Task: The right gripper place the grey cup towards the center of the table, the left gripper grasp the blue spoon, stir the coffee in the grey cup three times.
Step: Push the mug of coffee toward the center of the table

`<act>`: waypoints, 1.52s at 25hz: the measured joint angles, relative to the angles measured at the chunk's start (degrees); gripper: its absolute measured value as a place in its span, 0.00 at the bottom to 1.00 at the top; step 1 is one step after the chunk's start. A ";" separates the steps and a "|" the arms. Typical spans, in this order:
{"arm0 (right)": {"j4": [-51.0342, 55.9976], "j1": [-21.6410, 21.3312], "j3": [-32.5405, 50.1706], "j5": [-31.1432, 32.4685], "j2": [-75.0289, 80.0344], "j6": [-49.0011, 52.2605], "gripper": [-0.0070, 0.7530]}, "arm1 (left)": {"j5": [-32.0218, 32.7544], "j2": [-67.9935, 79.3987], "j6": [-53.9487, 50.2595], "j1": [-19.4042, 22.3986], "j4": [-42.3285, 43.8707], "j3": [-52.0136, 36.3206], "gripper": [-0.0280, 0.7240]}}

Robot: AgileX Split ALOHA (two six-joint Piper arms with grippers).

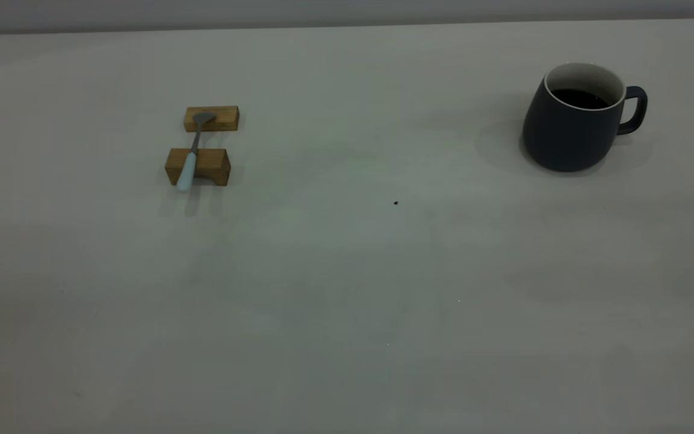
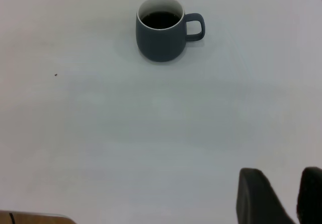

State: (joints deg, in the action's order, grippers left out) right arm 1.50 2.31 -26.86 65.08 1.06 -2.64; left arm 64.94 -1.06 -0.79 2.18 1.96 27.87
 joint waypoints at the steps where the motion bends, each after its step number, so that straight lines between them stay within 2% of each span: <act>1: 0.00 0.00 0.00 0.00 0.00 0.00 0.32 | 0.00 0.00 0.00 0.00 0.00 0.00 0.67; 38: 0.87 0.00 -0.12 -0.29 0.88 2.25 0.34 | 0.00 0.00 0.00 0.00 0.00 0.00 0.67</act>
State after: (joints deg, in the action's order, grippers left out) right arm 2.37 2.31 -26.98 64.79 1.94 -0.39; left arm 64.94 -1.06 -0.79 2.18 1.96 27.87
